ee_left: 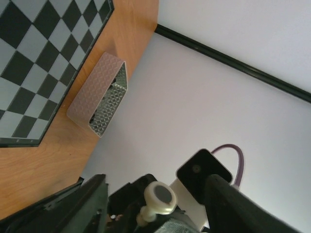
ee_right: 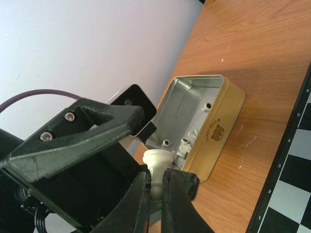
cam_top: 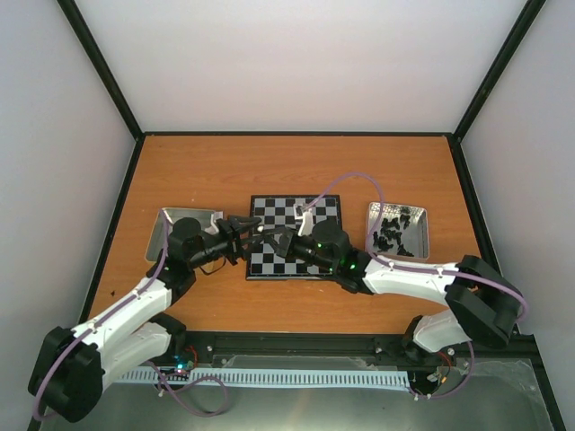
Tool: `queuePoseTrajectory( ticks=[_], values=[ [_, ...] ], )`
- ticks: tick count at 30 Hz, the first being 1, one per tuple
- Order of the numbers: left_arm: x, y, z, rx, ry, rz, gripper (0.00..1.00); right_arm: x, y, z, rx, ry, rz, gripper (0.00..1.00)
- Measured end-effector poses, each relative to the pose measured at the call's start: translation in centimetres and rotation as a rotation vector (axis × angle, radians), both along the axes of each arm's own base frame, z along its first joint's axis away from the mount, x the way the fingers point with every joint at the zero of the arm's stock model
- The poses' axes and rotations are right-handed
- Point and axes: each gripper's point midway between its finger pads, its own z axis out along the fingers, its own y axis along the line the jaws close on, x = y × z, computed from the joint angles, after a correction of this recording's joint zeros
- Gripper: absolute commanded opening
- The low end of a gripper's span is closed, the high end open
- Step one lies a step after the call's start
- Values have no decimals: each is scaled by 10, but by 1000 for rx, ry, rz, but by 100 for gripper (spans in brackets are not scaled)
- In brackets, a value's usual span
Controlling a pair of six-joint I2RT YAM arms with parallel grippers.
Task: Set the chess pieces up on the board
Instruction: Place the chess piece on the chessboard.
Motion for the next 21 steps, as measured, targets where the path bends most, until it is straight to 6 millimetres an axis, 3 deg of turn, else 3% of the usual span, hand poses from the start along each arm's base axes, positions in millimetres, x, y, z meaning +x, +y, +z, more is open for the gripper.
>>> queuePoseTrajectory(
  ticks=[3,6,11,17,21],
  values=[
    [-3,3,-5,46,-8,-4,78,-3,-5,4,-25,14,0,3],
    [-6,10,-8,140,-49,8,80,-8,-18,12,-77,43,2,3],
    [-8,33,2,387,-253,39,82,-5,-64,10,-274,100,-29,3],
    [-5,55,25,716,-543,13,84,-6,-136,-43,-617,283,-50,3],
    [-6,59,19,878,-672,-66,84,-15,-160,-81,-835,436,-5,3]
  ],
)
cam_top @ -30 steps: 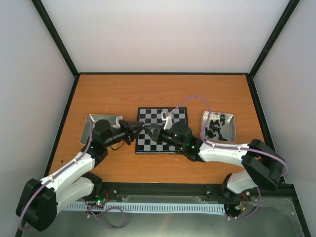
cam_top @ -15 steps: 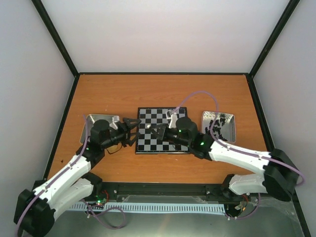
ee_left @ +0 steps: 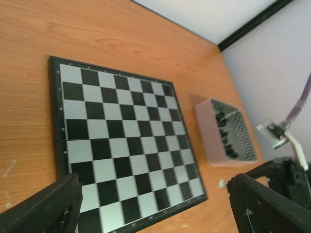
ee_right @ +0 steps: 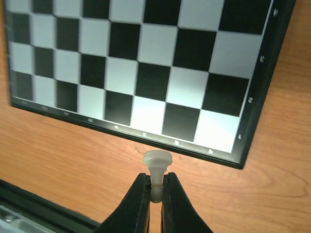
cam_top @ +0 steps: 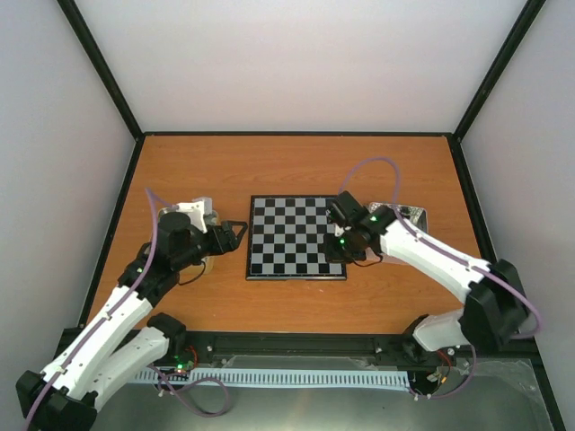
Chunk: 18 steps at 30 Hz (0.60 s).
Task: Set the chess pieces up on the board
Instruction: Place the chess piece on the chessboard.
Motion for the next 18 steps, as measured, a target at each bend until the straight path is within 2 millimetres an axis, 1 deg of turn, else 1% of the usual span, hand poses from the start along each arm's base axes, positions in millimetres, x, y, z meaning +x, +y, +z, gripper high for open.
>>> queuePoseTrajectory(
  ticks=[1,2,5,11,18],
  values=[
    [0,0,-4,39,-11,-19,84,-2,-3,-10,-59,54,16,3],
    [0,0,-7,67,-18,-33,83,-2,-3,-11,-64,59,18,3],
    [-2,-2,-12,115,-38,-77,84,-1,-7,-24,-148,122,37,3],
    [-6,-5,-9,138,-75,-127,84,13,-18,-41,-261,194,34,3],
    [-9,-5,-4,137,-103,-133,84,28,-26,-53,-322,240,44,3]
  ],
)
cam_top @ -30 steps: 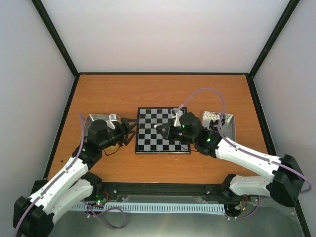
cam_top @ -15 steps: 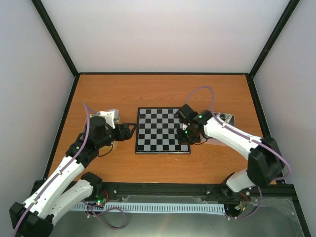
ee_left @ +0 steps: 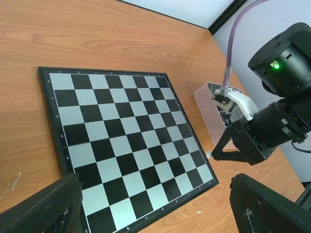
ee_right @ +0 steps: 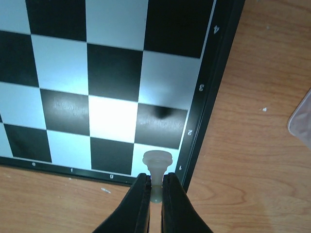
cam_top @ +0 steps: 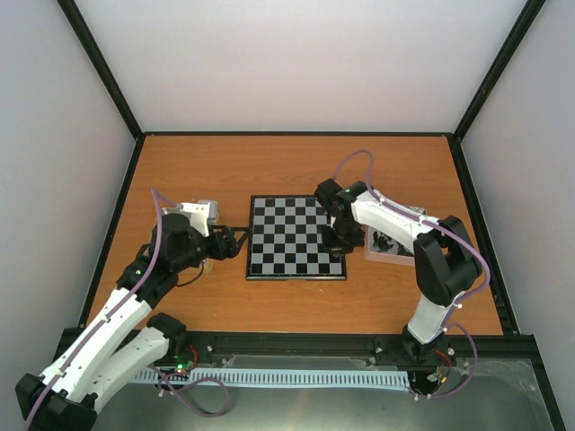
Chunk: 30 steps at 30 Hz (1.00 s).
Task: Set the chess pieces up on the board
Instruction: Place the chess piece on the chessboard.
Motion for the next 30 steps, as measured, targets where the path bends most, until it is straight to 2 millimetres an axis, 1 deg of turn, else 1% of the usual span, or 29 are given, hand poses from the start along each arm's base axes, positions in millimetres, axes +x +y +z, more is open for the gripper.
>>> queuePoseTrajectory(
  ticks=[5,12,22,30],
  values=[
    [0,0,-4,4,7,0,84,8,-2,-6,-7,16,7,3],
    [0,0,-5,6,9,2,84,4,0,-17,-4,63,22,4],
    [0,1,-8,10,13,4,84,5,-2,-20,-2,74,25,7],
    [0,1,-8,10,14,4,84,2,-5,-24,-11,88,25,8]
  ],
)
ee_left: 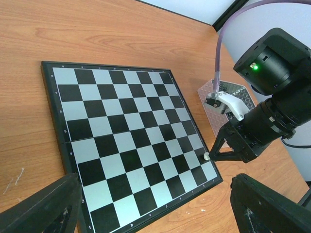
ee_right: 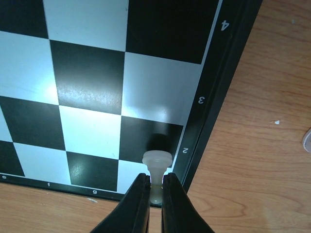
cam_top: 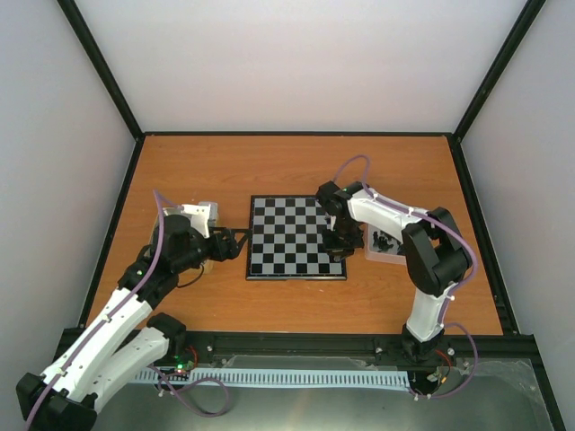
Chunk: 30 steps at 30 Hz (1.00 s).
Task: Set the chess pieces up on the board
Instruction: Place the chess piece on the chessboard.
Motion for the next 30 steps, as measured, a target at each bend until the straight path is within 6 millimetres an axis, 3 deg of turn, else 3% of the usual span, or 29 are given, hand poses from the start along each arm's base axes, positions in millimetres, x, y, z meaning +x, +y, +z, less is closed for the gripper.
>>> queuePoseTrajectory(
  ticks=[17,23,27,30],
  values=[
    [0,2,2,1,-8,10,85,3,2,-3,32,7,10,22],
    [2,4,2,7,-12,24,85,4,-2,-2,10,4,16,35],
    [4,8,-1,22,-8,51,92,8,-4,5,-1,-21,13,42],
    [7,15,-7,56,30,91,93,13,-4,22,18,-80,7,44]
  ],
)
